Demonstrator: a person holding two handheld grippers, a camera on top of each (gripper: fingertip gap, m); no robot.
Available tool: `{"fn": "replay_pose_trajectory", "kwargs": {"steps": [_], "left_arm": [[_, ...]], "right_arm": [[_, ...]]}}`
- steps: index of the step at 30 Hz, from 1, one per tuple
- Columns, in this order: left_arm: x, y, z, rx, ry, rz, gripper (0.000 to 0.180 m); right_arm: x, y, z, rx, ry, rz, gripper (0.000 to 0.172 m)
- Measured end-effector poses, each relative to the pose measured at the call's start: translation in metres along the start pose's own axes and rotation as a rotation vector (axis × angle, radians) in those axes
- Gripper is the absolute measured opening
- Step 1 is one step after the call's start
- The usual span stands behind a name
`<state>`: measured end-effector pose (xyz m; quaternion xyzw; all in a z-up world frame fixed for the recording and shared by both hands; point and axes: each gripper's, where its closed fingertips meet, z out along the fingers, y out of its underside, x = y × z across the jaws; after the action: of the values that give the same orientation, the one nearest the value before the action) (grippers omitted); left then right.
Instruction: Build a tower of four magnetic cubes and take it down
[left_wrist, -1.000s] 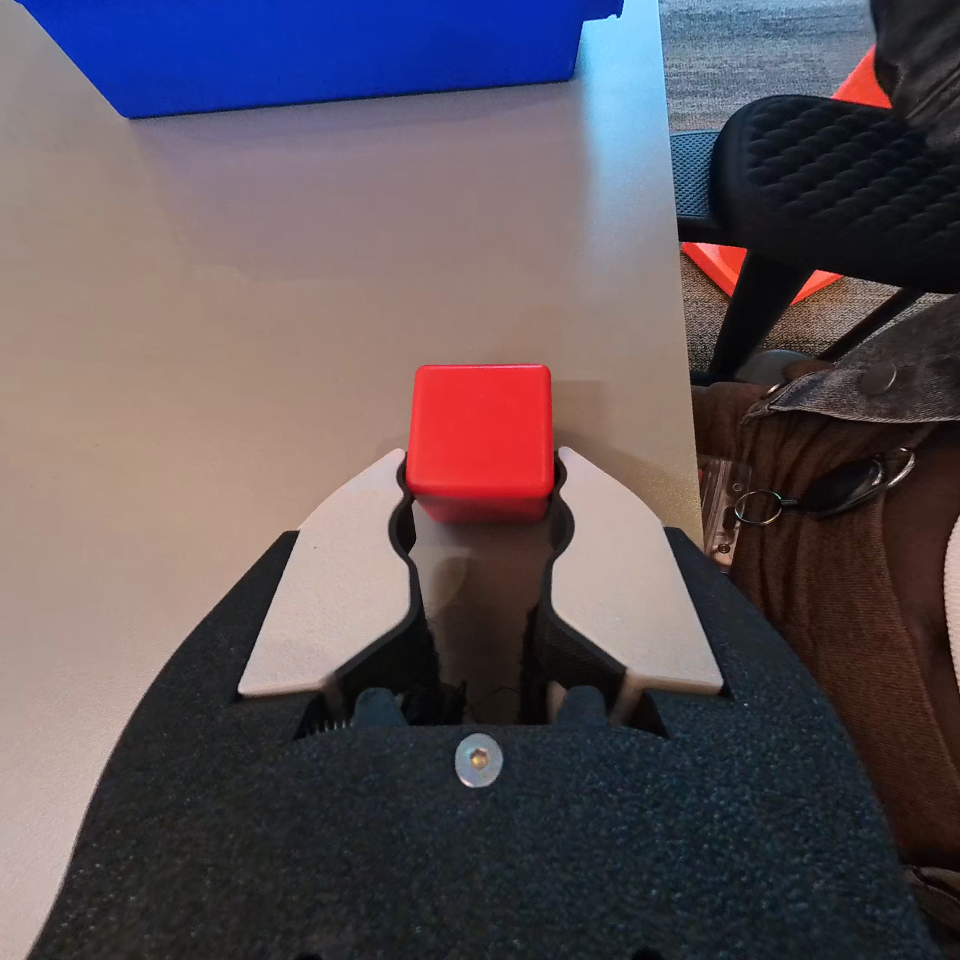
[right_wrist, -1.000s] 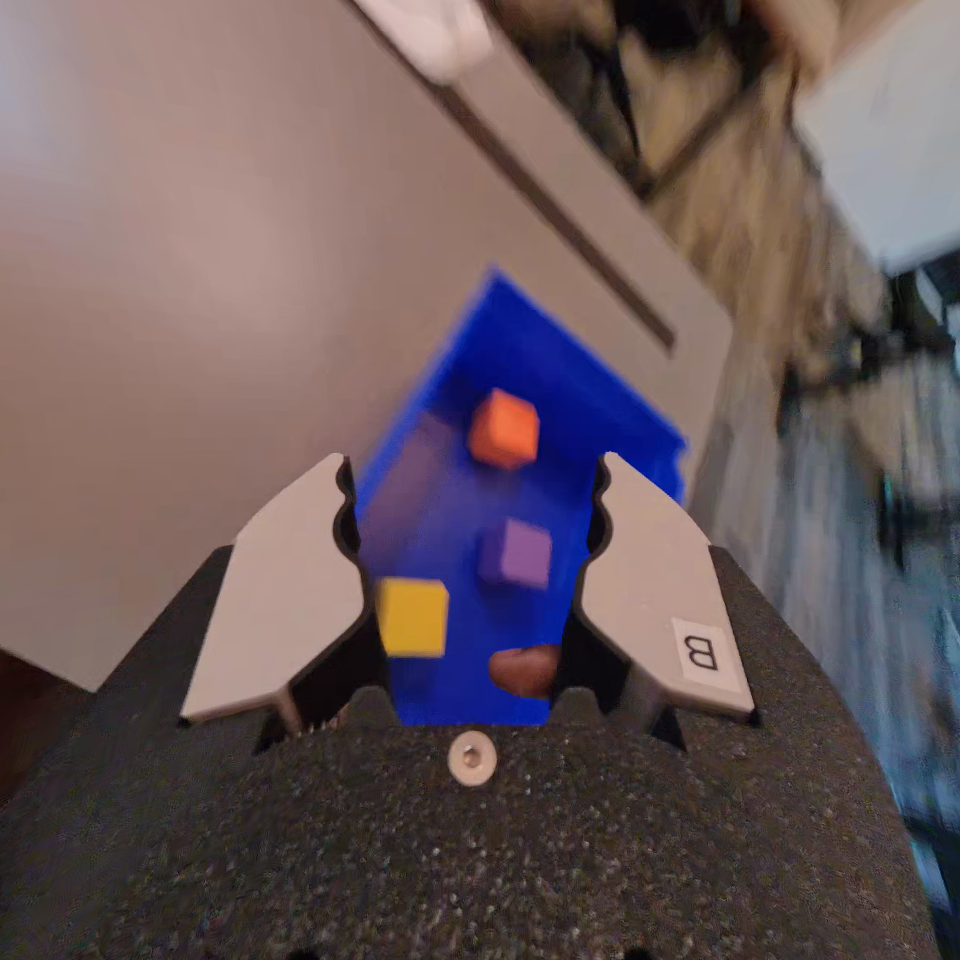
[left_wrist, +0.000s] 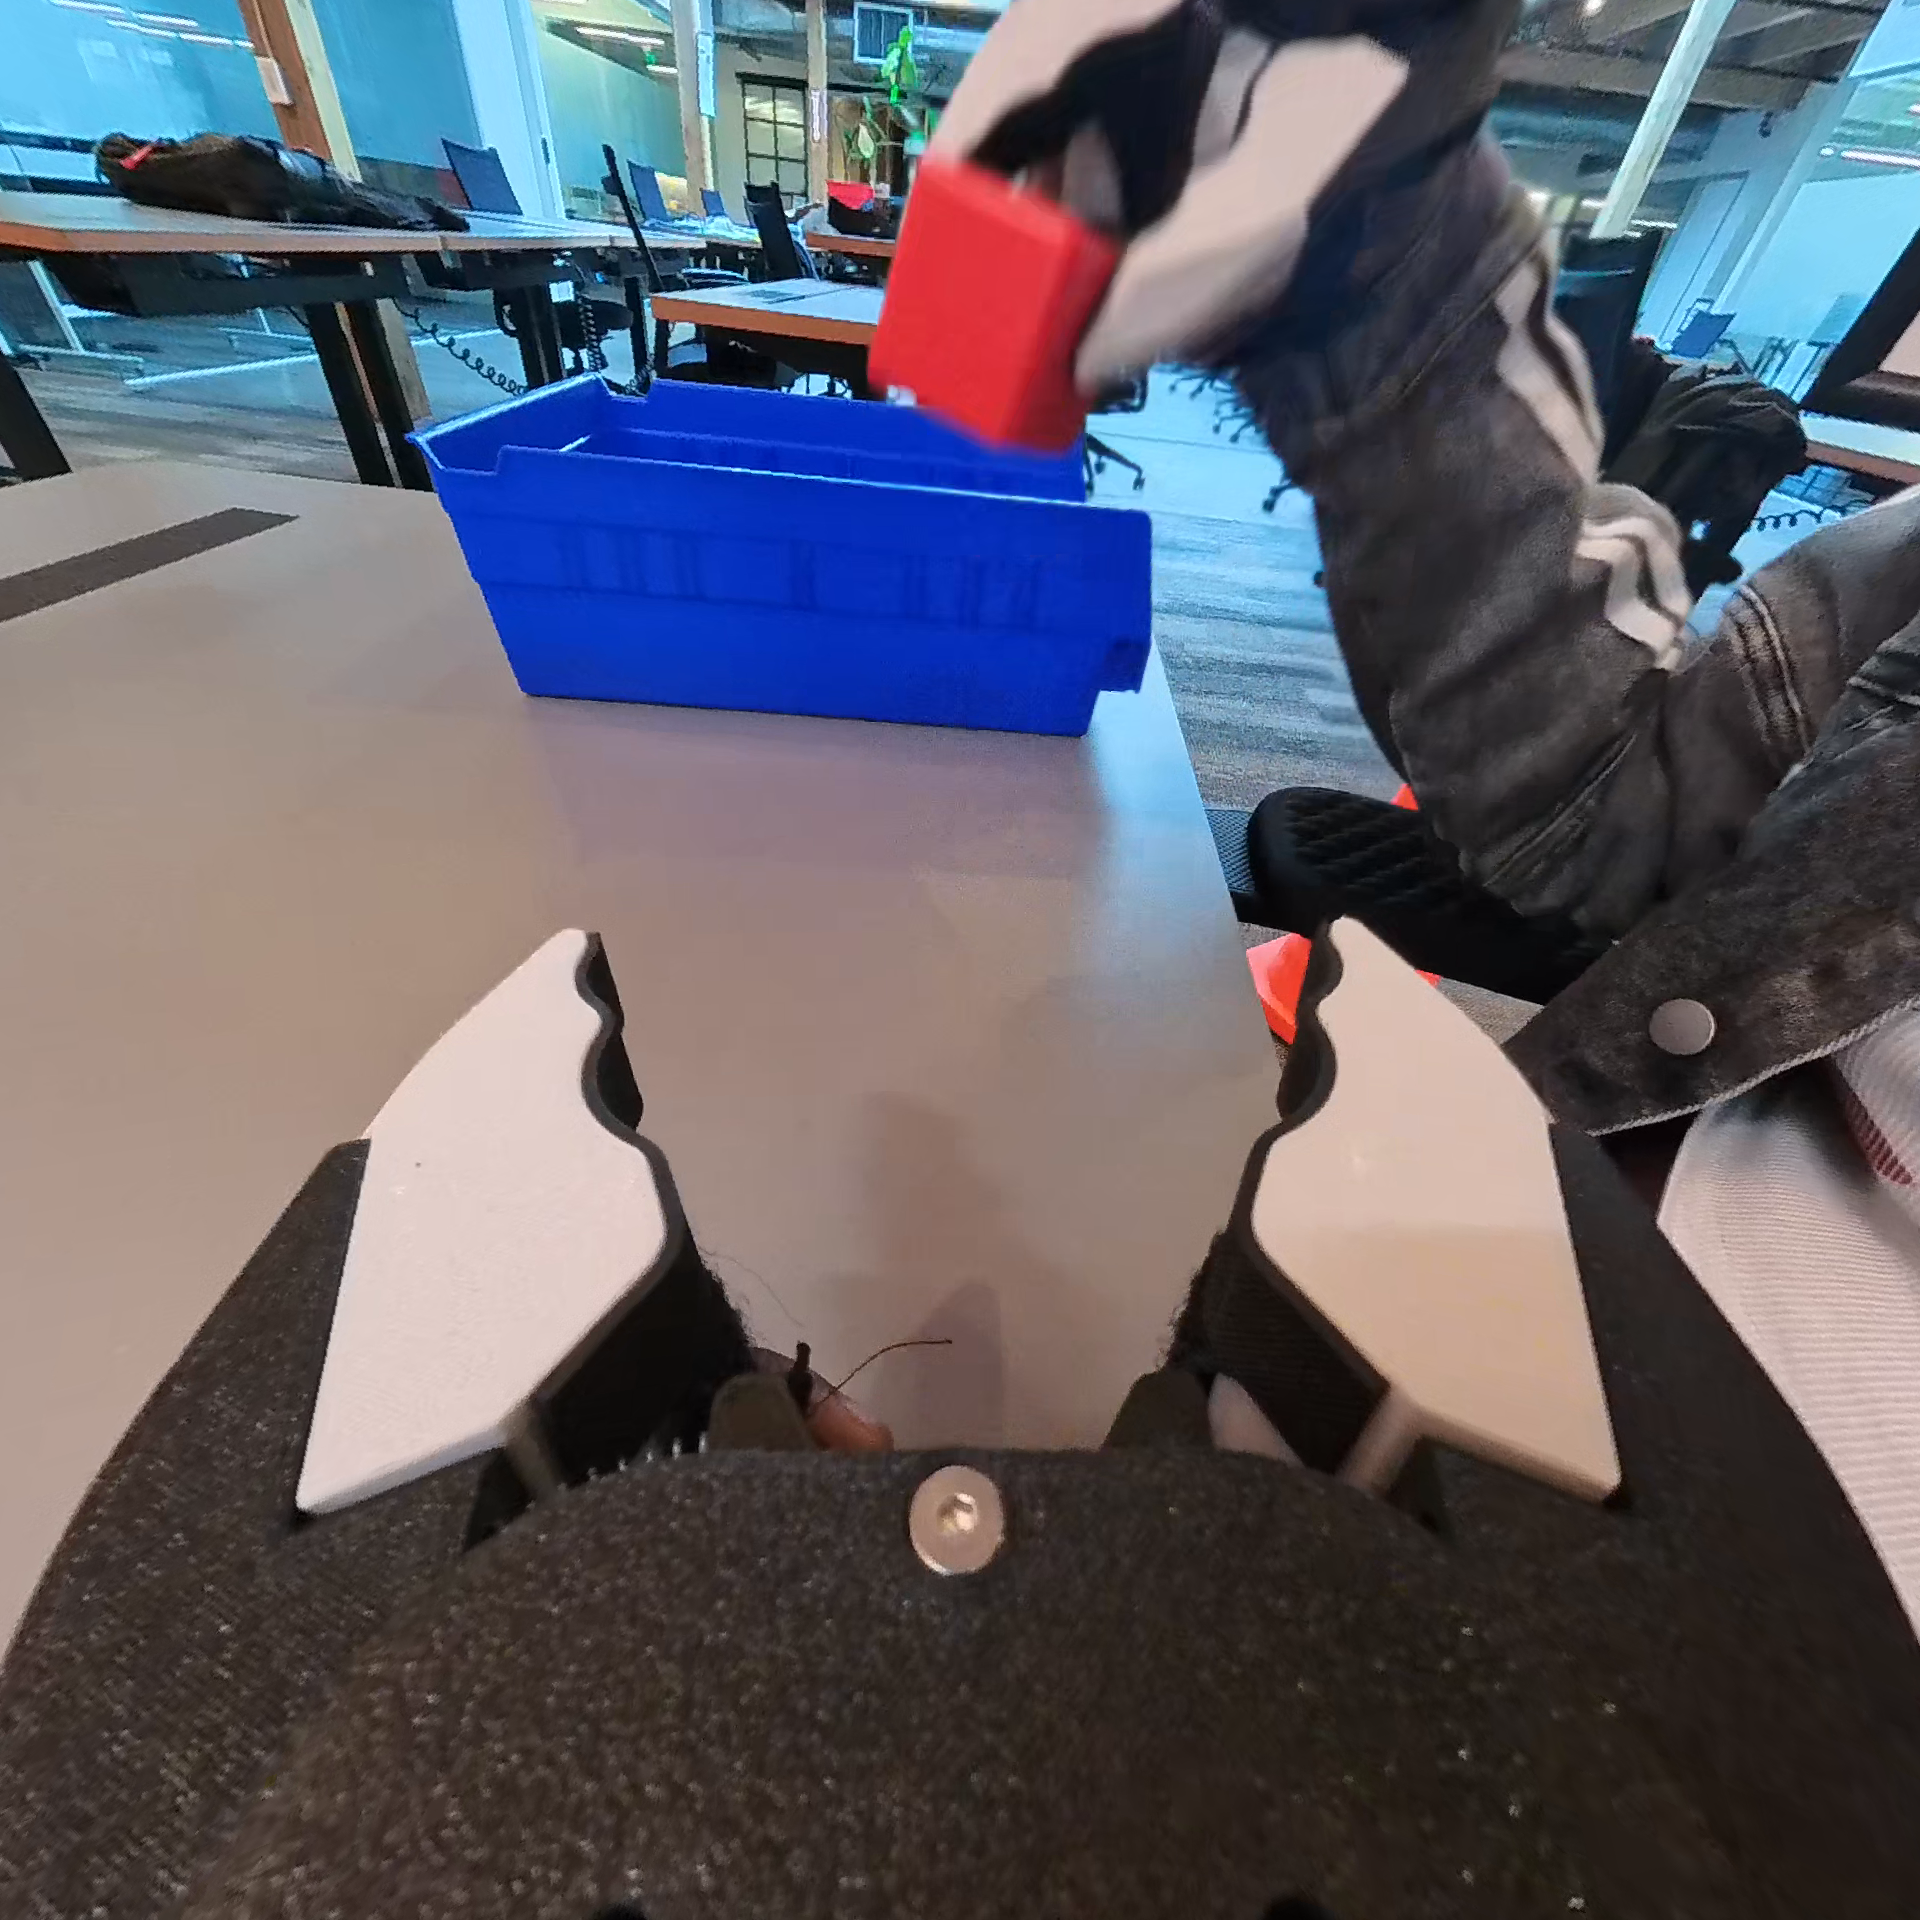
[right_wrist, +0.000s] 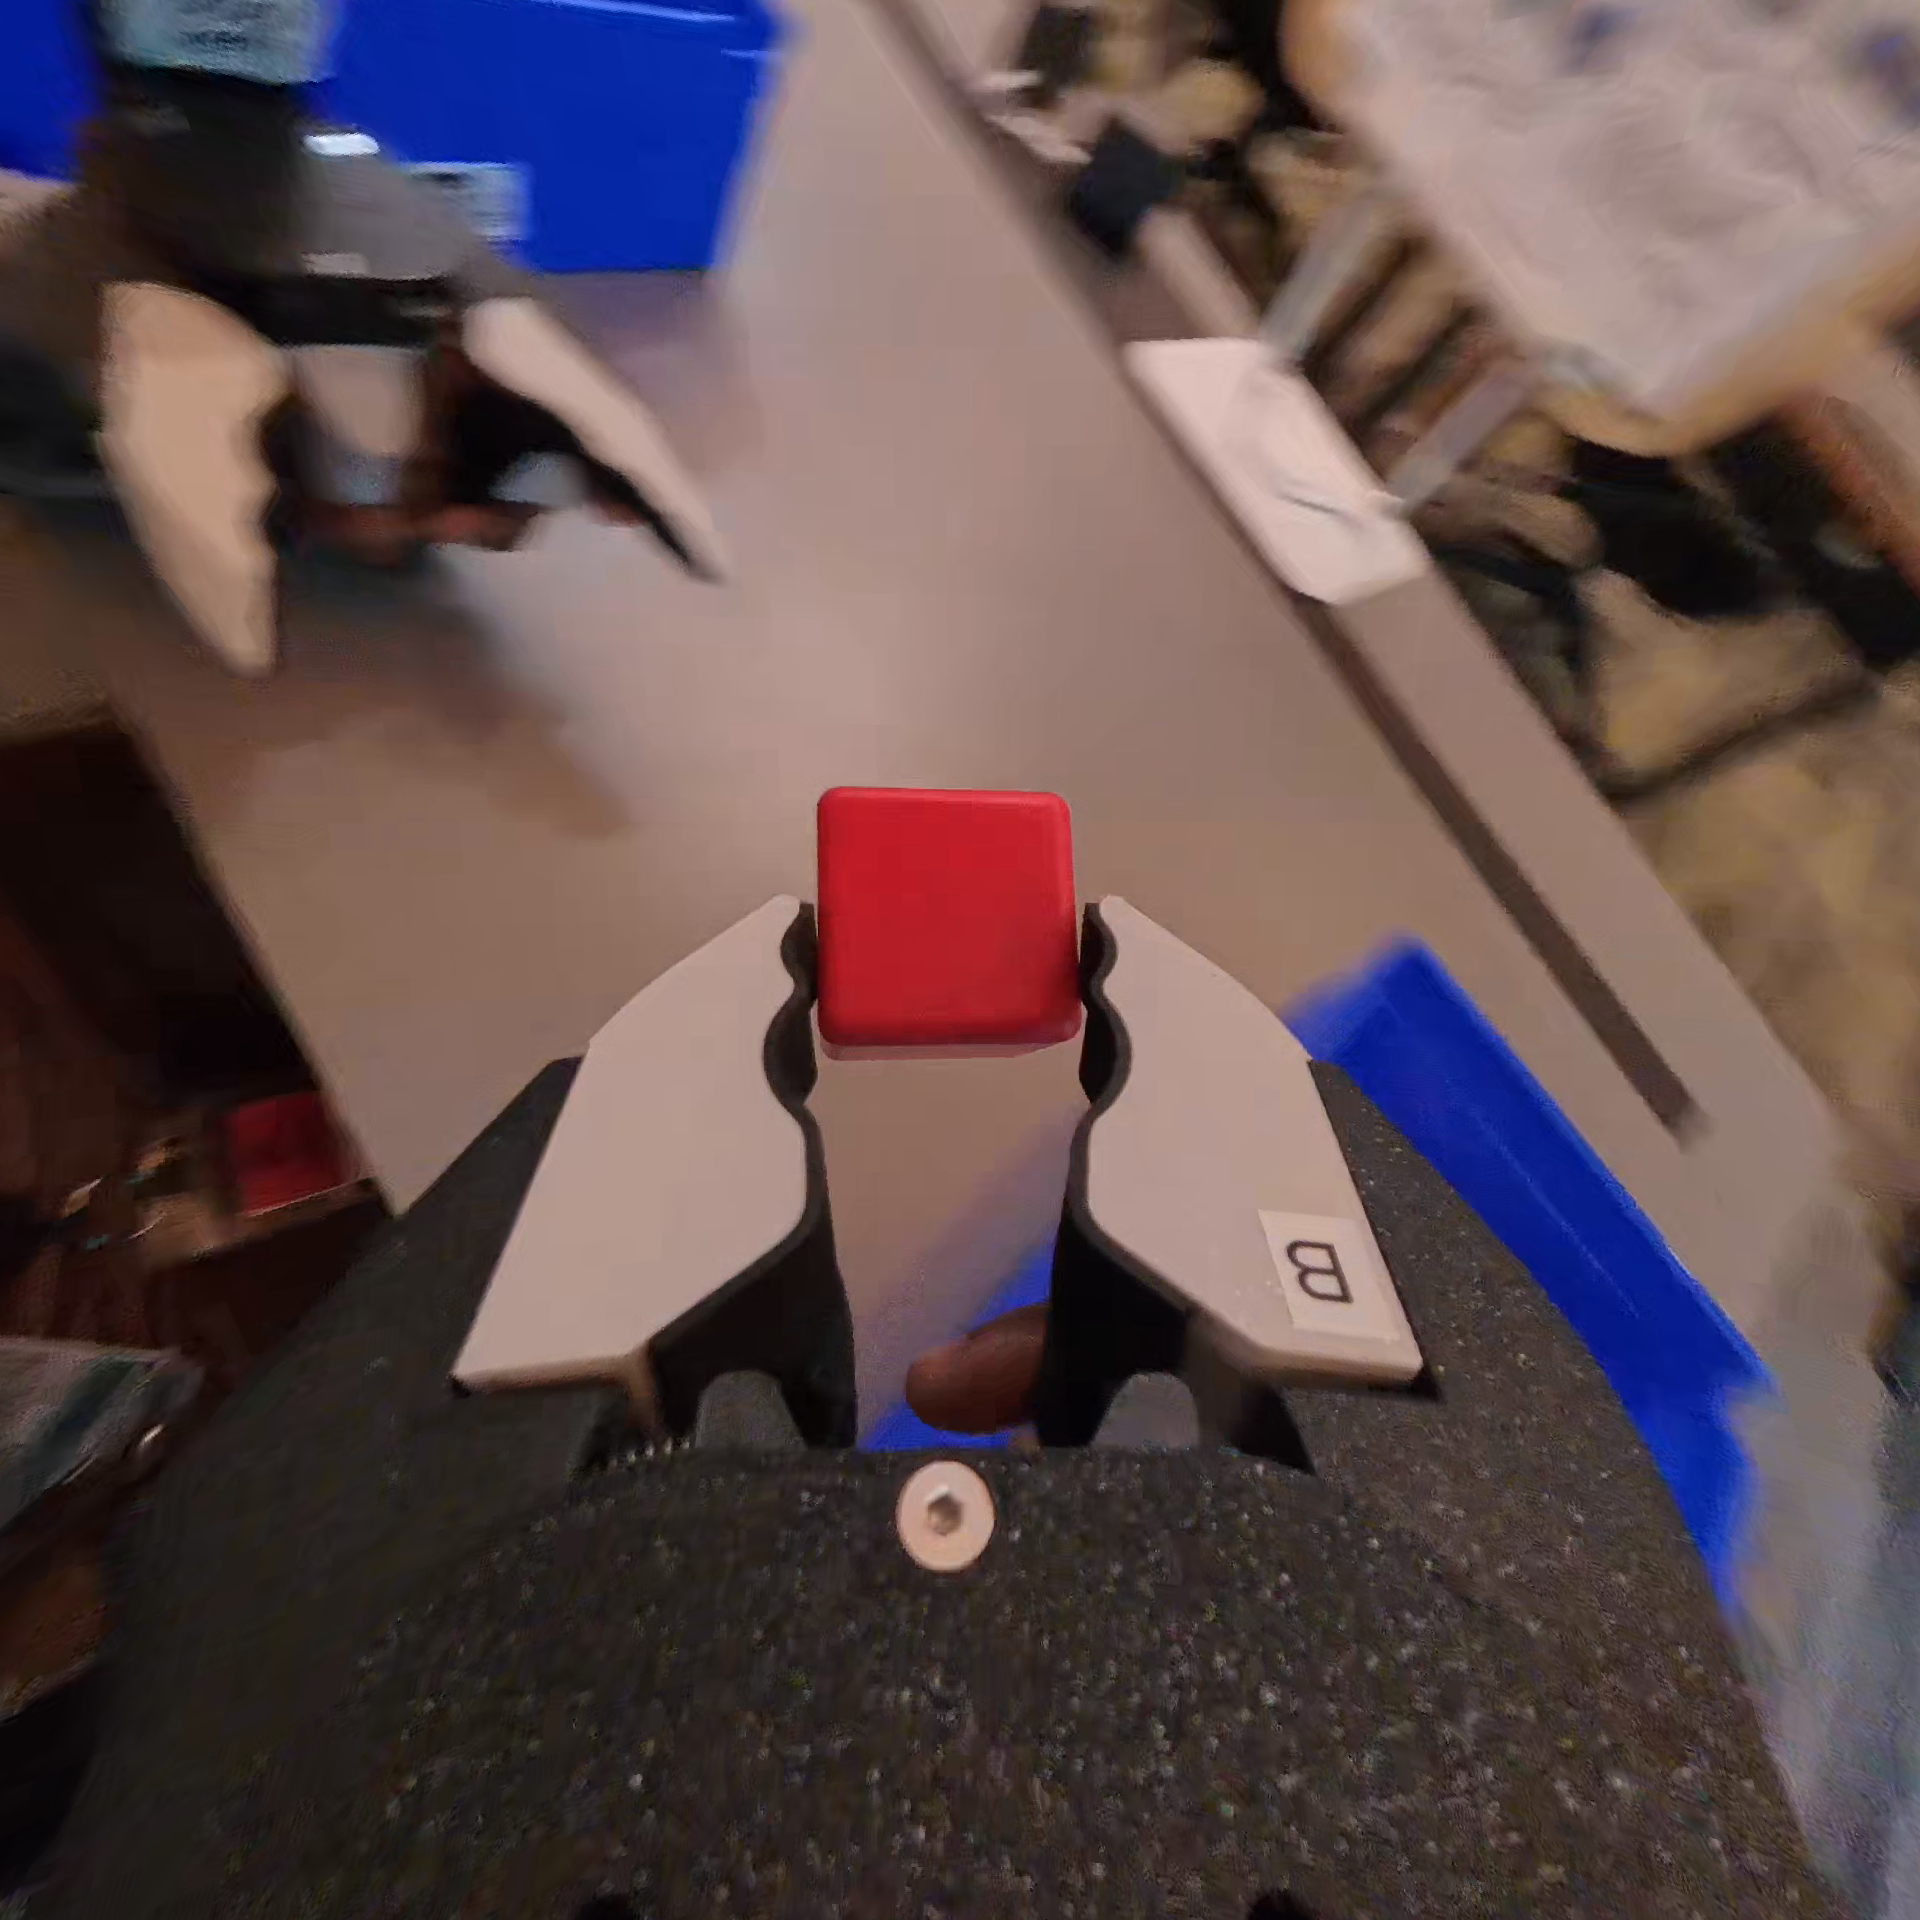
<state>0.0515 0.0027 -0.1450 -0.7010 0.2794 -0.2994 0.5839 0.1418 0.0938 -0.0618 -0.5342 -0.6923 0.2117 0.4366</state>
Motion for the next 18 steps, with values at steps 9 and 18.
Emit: {"fn": "replay_pose_trajectory", "kwargs": {"steps": [9,18], "left_arm": [[-0.002,0.002,0.002,-0.017,0.000,-0.017,0.119],[-0.003,0.004,0.003,-0.029,-0.005,-0.028,0.119]], "right_arm": [[0.107,0.185,-0.092,-0.415,0.510,0.526,0.049],[0.102,0.265,-0.059,-0.660,0.455,0.692,0.049]]}}
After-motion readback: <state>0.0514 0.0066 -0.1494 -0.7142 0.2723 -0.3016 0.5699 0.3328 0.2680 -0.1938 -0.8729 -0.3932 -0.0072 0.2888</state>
